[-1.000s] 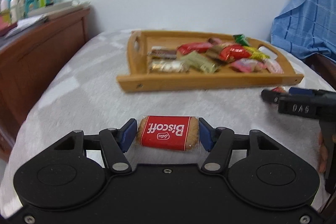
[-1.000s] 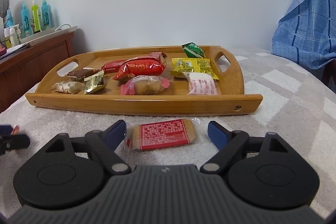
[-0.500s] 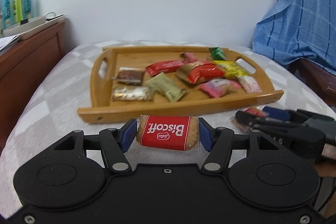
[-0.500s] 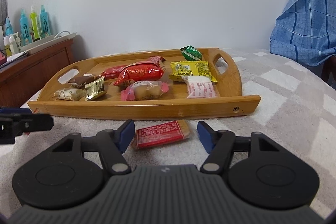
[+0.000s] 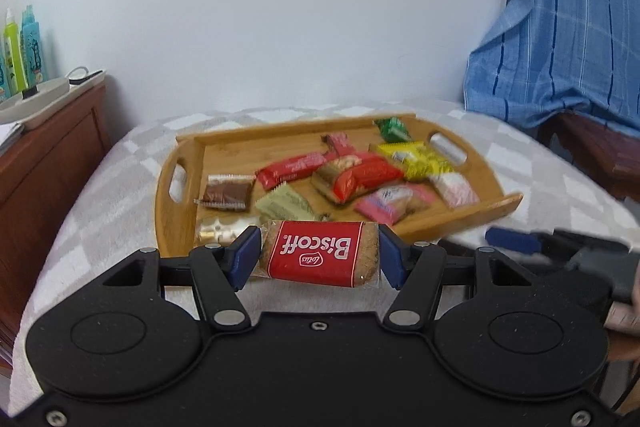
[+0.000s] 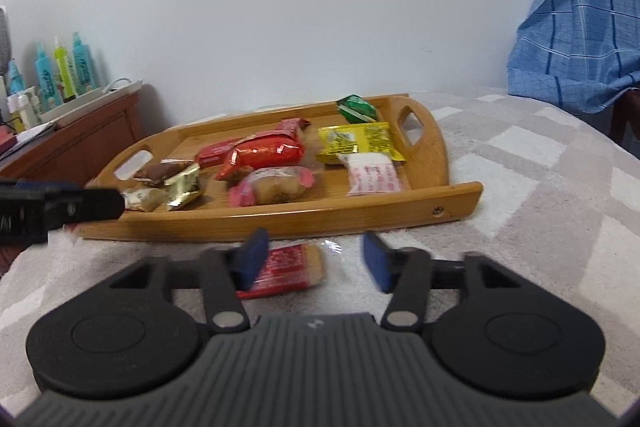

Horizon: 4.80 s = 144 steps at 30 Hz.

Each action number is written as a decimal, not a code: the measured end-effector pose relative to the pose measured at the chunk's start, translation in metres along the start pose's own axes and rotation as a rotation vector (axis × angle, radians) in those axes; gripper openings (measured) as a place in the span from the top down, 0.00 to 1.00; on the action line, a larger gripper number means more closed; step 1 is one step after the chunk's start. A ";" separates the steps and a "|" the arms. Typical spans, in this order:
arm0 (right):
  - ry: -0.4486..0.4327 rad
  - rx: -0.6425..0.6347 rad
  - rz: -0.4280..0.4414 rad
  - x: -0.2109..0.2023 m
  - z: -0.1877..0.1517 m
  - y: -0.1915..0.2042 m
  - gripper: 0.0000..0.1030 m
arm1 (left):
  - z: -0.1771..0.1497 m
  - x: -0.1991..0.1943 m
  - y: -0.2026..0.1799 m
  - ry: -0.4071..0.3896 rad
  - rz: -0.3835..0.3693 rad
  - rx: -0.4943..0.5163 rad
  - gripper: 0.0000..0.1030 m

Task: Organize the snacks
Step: 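Carry the Biscoff packet toward the tray while the right tool grasps a small red packet, then lower the Biscoff packet and small red packet into the tray with both tools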

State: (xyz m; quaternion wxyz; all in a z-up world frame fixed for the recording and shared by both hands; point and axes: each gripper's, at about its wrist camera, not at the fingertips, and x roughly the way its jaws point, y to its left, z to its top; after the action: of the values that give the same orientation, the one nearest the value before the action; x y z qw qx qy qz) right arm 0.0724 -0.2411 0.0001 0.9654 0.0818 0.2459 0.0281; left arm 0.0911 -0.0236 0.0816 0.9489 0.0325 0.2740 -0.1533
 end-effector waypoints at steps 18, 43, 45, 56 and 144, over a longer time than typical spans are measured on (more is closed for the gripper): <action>0.033 -0.192 0.003 0.016 -0.016 0.038 0.37 | 0.027 0.047 0.020 0.002 -0.018 -0.037 0.42; -0.014 -0.179 -0.005 -0.009 -0.015 0.041 0.89 | 0.020 0.038 0.034 -0.006 0.018 -0.088 0.42; -0.010 -0.174 -0.009 -0.011 -0.014 0.042 0.92 | 0.020 0.036 0.036 -0.006 0.015 -0.093 0.42; -0.058 0.030 0.068 -0.036 0.050 0.041 0.92 | 0.027 0.016 0.043 -0.043 -0.012 -0.105 0.42; 0.136 0.216 0.110 0.156 0.124 -0.025 0.76 | 0.087 0.230 0.048 0.252 0.139 -0.164 0.21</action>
State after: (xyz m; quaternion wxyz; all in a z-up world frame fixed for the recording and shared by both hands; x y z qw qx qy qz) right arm 0.2691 -0.2692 0.0293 0.9292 0.1964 0.3075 0.0597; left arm 0.3348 -0.0534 0.0330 0.9148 -0.0073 0.3996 -0.0589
